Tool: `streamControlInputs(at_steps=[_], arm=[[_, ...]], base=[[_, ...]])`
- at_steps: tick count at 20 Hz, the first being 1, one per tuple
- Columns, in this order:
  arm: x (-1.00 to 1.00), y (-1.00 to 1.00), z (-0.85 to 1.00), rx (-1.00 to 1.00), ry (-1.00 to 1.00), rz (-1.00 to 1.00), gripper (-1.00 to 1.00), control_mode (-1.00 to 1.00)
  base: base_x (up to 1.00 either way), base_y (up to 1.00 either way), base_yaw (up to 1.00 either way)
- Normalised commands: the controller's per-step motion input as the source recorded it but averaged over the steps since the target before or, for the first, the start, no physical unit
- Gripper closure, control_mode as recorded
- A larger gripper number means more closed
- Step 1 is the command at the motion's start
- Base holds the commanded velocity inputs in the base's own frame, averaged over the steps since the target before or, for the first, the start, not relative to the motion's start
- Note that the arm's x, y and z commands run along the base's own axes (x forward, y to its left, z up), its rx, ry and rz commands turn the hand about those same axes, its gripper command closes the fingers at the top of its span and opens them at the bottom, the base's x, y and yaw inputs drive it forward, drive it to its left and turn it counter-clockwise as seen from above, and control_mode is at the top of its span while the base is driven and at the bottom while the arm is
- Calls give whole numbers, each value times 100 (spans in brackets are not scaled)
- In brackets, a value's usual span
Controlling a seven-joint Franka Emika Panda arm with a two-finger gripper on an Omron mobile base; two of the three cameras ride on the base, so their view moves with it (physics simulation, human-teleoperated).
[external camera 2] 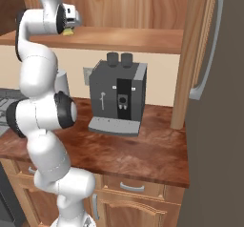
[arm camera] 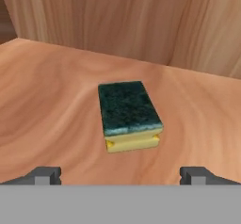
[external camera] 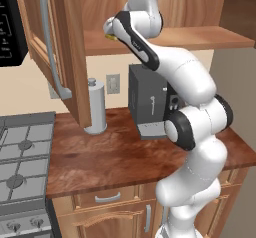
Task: Open the cabinet. Pick the sponge and place it next to the sink. Then close the cabinet.
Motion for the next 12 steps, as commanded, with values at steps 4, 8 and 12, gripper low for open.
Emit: streamControlInputs(at_steps=[4, 8, 12], arm=[[34, 0, 0, 0, 0, 1, -100, -100], [26, 0, 0, 0, 0, 2, -100, -100], [18, 0, 0, 0, 0, 2, -100, -100]], base=[[0, 0, 0], [0, 0, 0], [0, 0, 0]])
